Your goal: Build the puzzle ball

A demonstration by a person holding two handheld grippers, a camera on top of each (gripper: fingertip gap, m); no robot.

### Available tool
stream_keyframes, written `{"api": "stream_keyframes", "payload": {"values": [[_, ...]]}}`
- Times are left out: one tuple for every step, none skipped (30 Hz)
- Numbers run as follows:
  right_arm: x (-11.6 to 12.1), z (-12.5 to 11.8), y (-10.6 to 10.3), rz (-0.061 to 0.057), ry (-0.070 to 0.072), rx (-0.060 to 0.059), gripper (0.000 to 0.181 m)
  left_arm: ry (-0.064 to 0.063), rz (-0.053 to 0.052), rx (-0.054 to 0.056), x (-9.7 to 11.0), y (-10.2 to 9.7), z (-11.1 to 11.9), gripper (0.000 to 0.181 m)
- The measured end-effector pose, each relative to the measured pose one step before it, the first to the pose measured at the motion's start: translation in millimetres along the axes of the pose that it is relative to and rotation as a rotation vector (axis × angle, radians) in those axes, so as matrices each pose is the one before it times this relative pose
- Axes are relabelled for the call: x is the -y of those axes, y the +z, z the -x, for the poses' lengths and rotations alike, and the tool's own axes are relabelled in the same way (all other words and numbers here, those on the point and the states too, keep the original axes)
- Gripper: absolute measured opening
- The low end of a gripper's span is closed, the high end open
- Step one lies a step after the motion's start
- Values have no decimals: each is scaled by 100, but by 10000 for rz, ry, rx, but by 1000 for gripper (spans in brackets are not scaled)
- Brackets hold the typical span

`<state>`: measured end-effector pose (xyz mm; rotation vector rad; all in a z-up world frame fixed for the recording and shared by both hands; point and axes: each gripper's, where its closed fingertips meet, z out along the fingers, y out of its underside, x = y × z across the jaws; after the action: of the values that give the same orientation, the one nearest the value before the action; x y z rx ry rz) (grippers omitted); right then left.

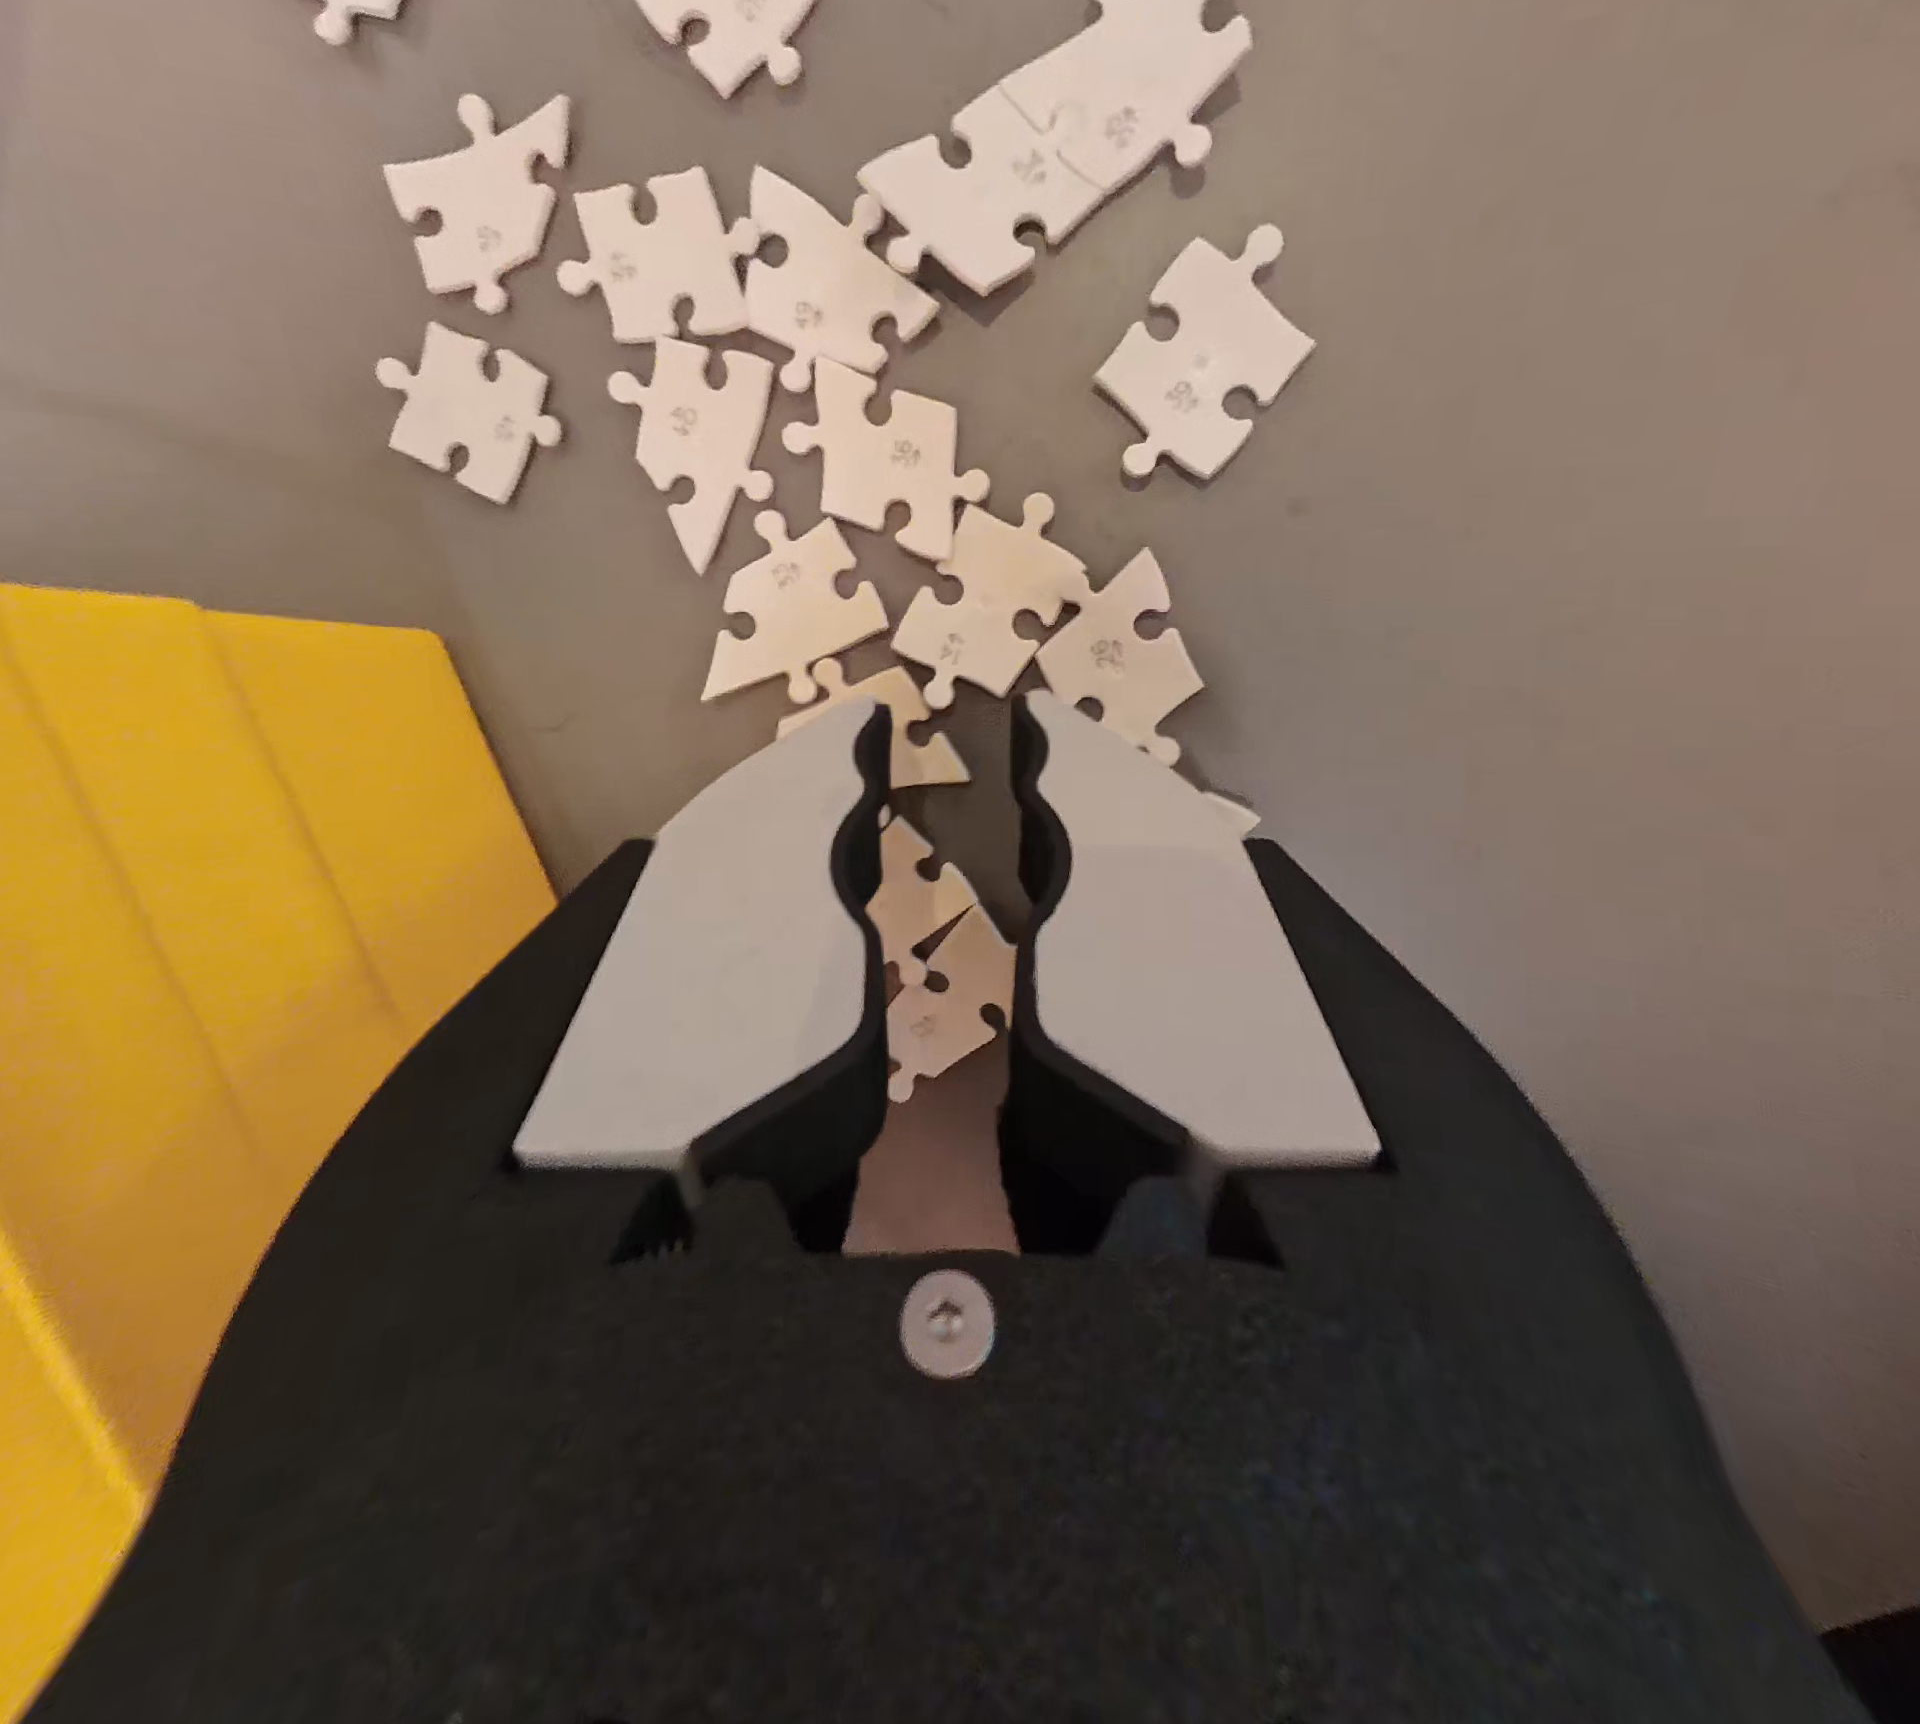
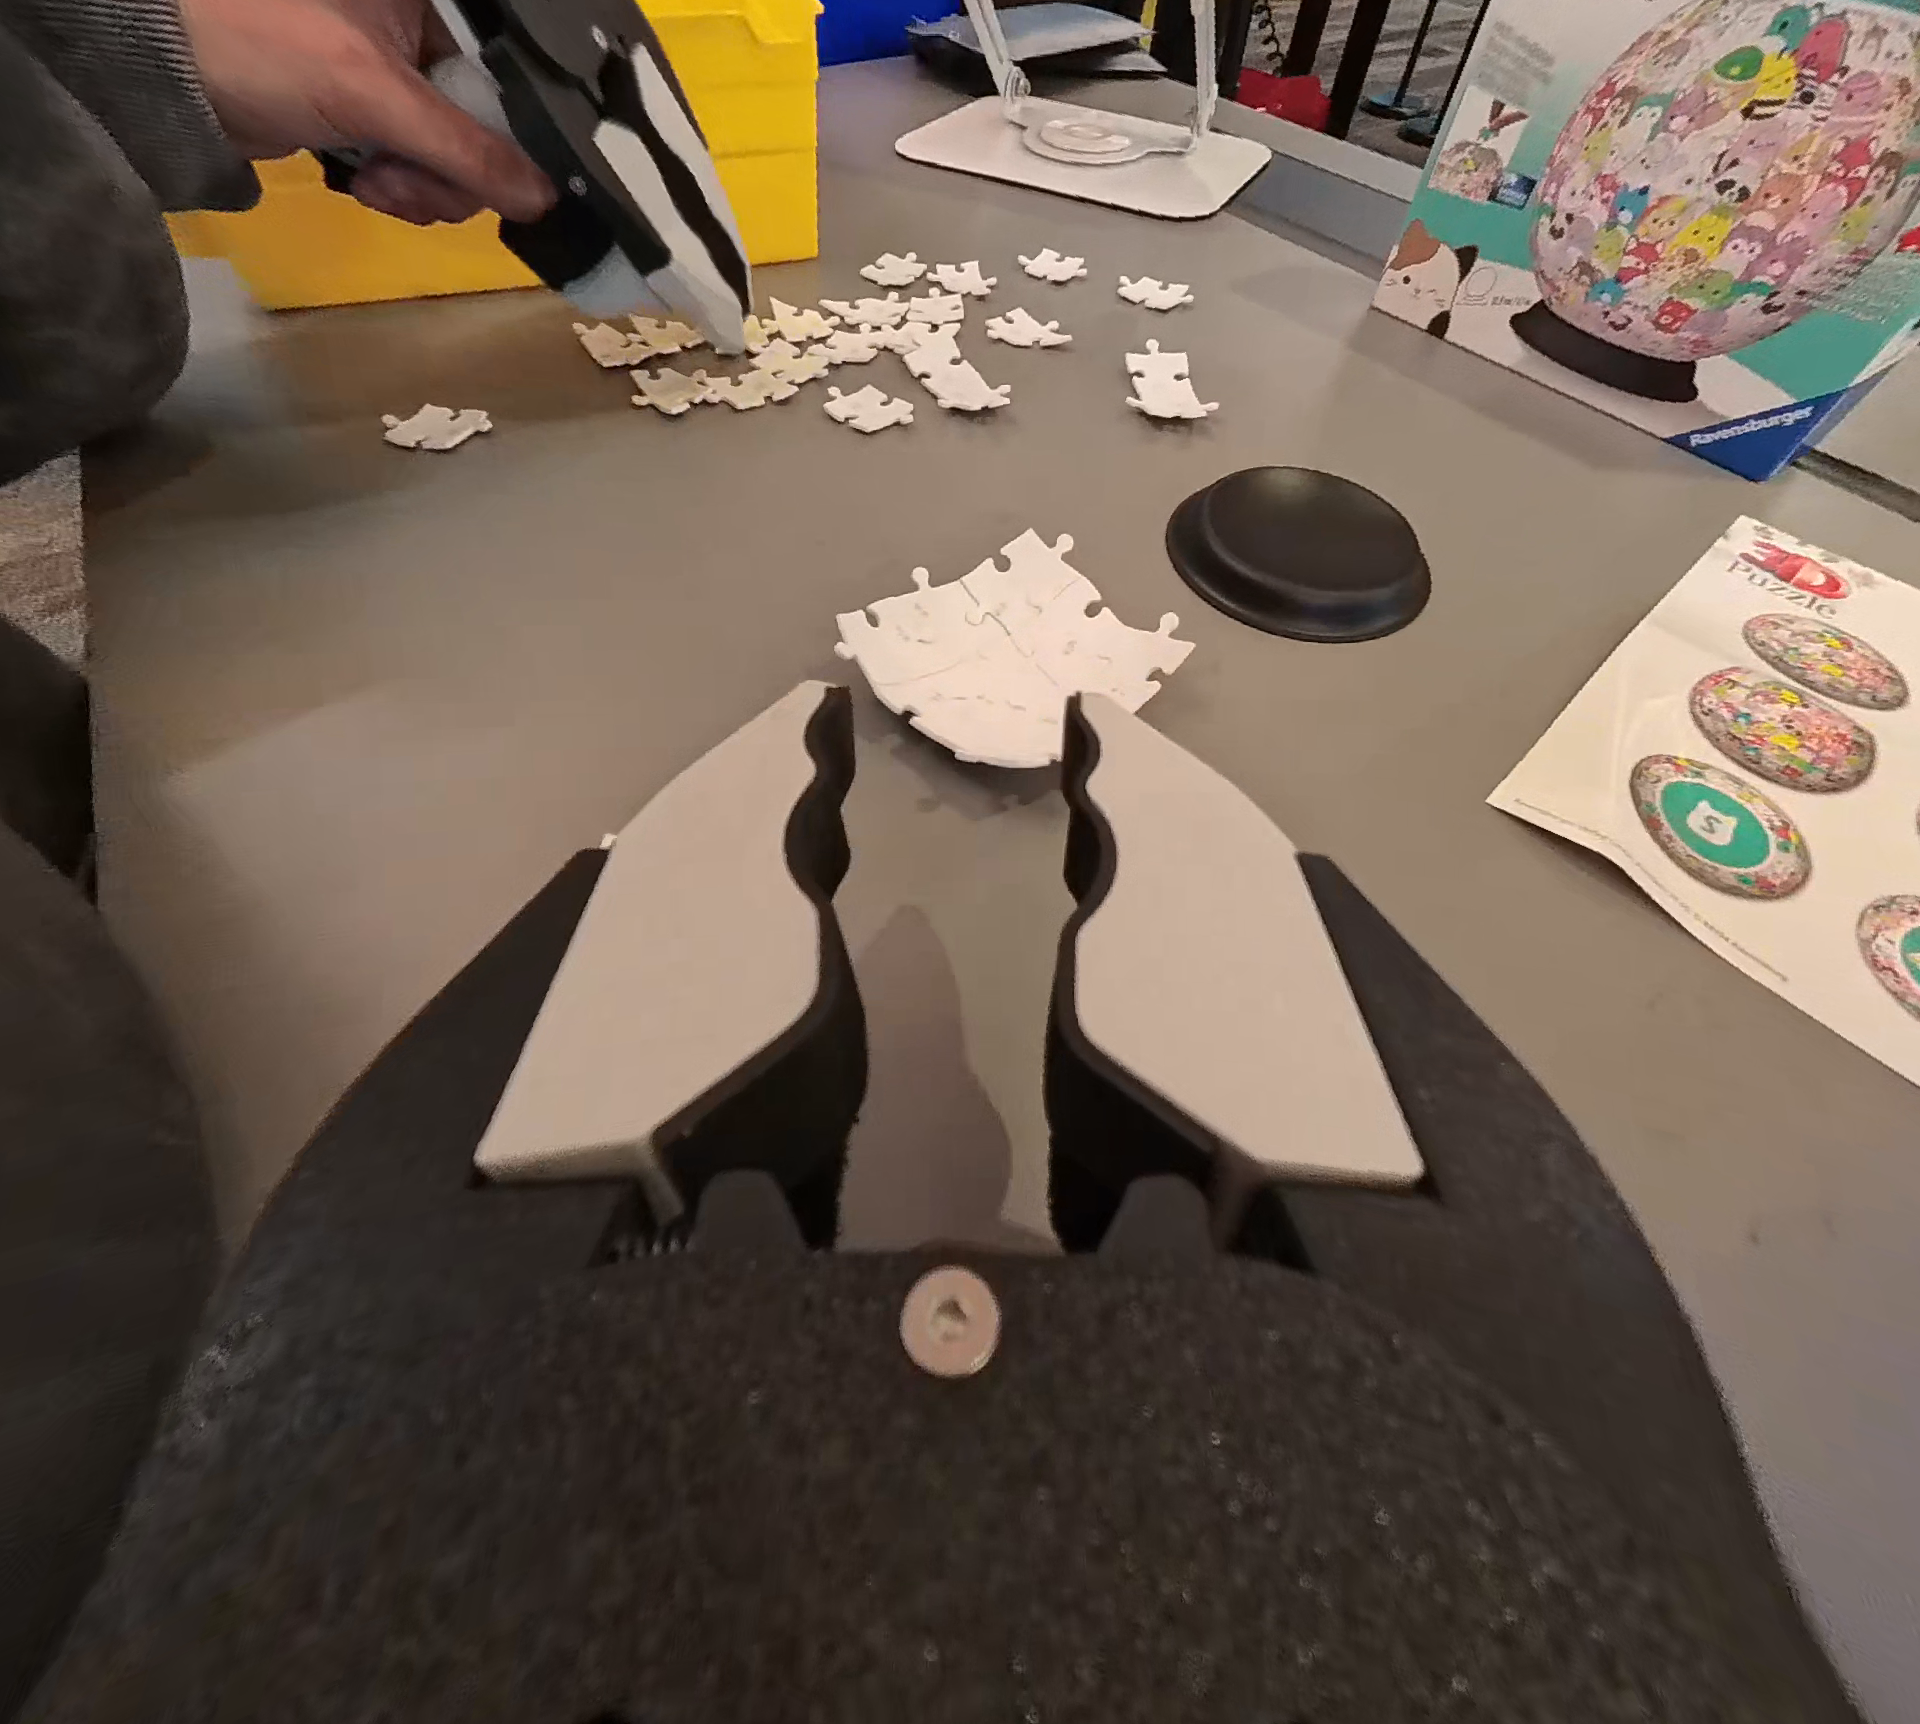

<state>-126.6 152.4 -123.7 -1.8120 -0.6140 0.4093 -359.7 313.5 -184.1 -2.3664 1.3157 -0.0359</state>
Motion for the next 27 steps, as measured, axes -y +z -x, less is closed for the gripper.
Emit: {"api": "stream_keyframes", "payload": {"values": [[-46,-12,52,-2,30,30,38,124,83,-25,17,158,-108,21],[-61,-14,46,11,37,46,38,137,114,-2,-38,160,-66,21],[-27,-11,33,5,40,43,38,116,128,77,-60,177,75,21],[-6,-56,6,-4,34,15,38,103,129,126,-85,171,217,21],[31,-55,-2,-20,26,22,38,108,118,-26,-91,164,39,21],[23,-46,2,-22,32,26,38,46,-11,-109,125,61,-44,21],[7,-71,-4,-17,41,7,38,-24,-24,-35,182,36,80,22],[1,-77,5,-8,50,7,38,-10,40,-98,76,79,-39,21],[11,-32,11,-5,50,30,38,42,37,-193,80,67,-228,18],[-7,-43,4,0,55,24,38,51,29,-58,91,33,-41,18],[-10,-22,5,3,51,26,38,25,42,16,63,46,71,17],[-8,-30,0,0,46,18,38,43,46,-51,47,89,-25,9],[6,-34,-7,-5,43,12,38,82,55,-27,-8,108,-35,0],[7,-28,-8,-7,35,10,38,73,-38,39,87,81,43,0],[8,-17,-3,-7,25,7,38,56,-25,-2,84,13,-20,0],[-6,-22,-3,-3,22,5,38,33,38,-25,20,-8,-24,0],[8,-19,-5,-8,18,-2,38,1,19,-22,28,-17,-17,0],[22,-13,-23,-17,8,-5,38,-19,-45,-43,96,-60,-57,0],[23,-8,-18,-17,1,-3,38,-45,-50,-52,124,-77,-56,0],[3,15,-5,-4,-2,8,38,-66,-20,-52,99,-77,-38,0],[2,15,-14,3,-10,2,38,-78,-38,26,140,-87,76,6],[-5,11,-19,7,-22,-6,38,-102,-76,56,198,-62,129,19],[-28,6,-24,17,-33,-14,38,-131,-27,-6,134,-36,68,26],[-43,10,-18,23,-27,-9,38,-119,5,-83,63,-9,-38,29],[-31,4,-24,21,-13,-5,38,-86,-23,-109,71,10,-117,32],[-13,-26,-50,7,-11,-21,38,-65,-14,-74,41,57,-87,32],[-7,-20,-32,-3,-6,-14,38,-35,17,-84,-5,113,-111,32]]}}
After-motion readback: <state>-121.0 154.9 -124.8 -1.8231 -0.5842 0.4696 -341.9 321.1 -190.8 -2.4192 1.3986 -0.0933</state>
